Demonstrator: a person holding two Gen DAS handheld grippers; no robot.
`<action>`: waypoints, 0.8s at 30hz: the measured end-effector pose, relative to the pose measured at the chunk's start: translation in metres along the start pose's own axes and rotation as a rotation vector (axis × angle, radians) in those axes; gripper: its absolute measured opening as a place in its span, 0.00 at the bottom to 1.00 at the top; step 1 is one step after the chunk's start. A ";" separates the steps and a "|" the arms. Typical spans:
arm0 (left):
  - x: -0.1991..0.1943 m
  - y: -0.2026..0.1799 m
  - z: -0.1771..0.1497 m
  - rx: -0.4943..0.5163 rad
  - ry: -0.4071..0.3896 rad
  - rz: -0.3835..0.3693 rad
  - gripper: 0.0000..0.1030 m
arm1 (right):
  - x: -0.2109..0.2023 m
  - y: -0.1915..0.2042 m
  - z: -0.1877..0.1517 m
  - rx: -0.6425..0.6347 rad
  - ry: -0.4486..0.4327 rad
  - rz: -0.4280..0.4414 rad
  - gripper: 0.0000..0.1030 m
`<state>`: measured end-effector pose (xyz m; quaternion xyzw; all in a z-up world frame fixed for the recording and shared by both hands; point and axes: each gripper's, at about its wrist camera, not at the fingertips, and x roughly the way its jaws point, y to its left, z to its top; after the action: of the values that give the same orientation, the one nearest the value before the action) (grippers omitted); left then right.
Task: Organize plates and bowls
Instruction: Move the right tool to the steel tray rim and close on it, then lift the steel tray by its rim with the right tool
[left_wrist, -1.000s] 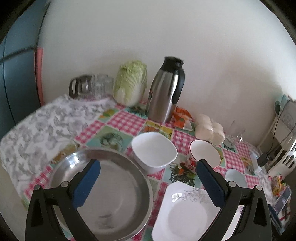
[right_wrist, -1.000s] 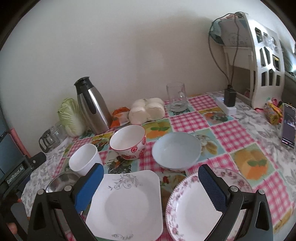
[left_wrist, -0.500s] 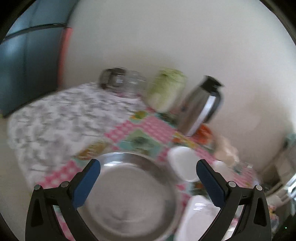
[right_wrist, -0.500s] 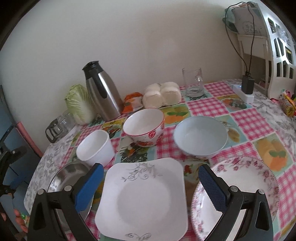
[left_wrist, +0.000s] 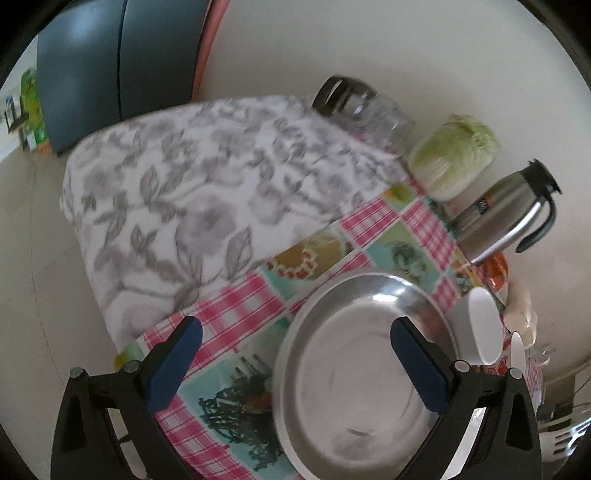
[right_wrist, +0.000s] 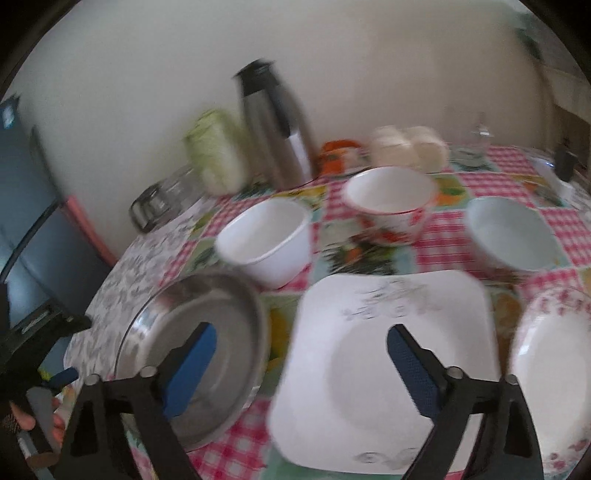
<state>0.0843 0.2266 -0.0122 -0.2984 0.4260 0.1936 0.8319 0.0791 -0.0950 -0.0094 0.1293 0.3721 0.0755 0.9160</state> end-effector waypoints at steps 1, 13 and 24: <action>0.004 0.003 0.000 -0.005 0.012 0.003 0.94 | 0.004 0.007 -0.002 -0.016 0.011 0.013 0.89; 0.054 0.012 -0.008 -0.042 0.160 0.021 0.63 | 0.041 0.040 -0.022 -0.100 0.131 0.072 0.63; 0.055 0.014 -0.006 -0.062 0.126 0.032 0.51 | 0.056 0.038 -0.027 -0.088 0.176 0.047 0.36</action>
<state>0.1035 0.2371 -0.0649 -0.3287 0.4760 0.2010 0.7905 0.0985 -0.0411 -0.0538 0.0908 0.4445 0.1244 0.8825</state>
